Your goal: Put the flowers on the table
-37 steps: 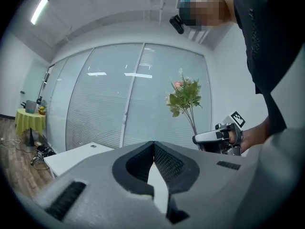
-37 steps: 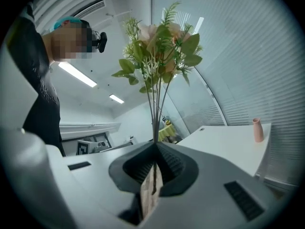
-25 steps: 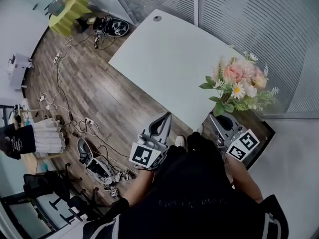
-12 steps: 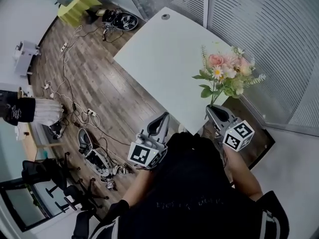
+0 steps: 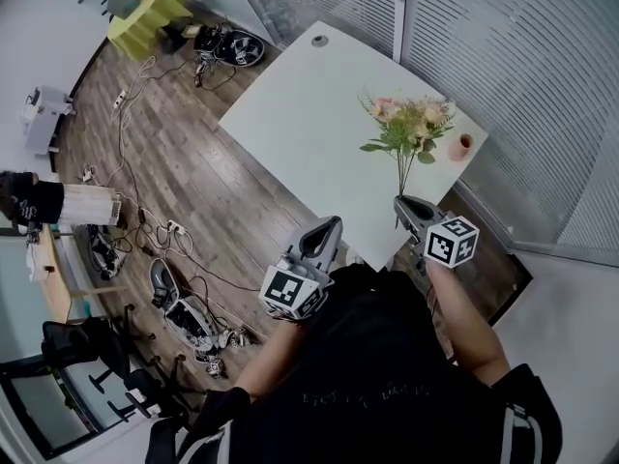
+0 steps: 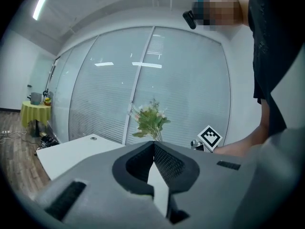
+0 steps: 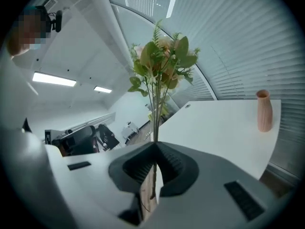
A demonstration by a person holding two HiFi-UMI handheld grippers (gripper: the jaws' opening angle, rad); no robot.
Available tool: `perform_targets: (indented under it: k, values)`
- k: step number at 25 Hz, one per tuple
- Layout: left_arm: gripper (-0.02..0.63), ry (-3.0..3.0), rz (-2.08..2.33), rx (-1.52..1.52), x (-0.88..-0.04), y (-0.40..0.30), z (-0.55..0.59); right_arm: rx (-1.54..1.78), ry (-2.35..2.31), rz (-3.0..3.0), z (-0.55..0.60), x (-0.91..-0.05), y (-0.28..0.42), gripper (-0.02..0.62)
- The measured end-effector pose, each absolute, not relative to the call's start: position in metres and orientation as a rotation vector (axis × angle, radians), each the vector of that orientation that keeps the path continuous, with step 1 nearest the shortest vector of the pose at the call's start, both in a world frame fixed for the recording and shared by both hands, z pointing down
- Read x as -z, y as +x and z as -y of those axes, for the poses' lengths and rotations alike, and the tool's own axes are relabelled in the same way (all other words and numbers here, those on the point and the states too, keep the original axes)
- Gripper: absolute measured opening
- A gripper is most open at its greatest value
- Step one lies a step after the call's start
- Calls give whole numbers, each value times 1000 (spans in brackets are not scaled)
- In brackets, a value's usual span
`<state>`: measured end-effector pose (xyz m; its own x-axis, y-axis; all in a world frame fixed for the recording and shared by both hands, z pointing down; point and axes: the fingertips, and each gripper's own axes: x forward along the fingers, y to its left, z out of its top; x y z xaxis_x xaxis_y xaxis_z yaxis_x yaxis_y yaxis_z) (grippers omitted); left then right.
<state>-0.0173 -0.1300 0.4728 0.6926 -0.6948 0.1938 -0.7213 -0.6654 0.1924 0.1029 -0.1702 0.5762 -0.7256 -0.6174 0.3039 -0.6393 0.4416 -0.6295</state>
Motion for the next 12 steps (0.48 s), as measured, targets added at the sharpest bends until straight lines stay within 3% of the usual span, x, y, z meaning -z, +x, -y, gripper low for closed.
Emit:
perform_targets:
  k: [12]
  values:
    - [18, 2439, 1039, -271, -596, -18, 152, -1320, 1150, 2380, 191, -679, 86, 35]
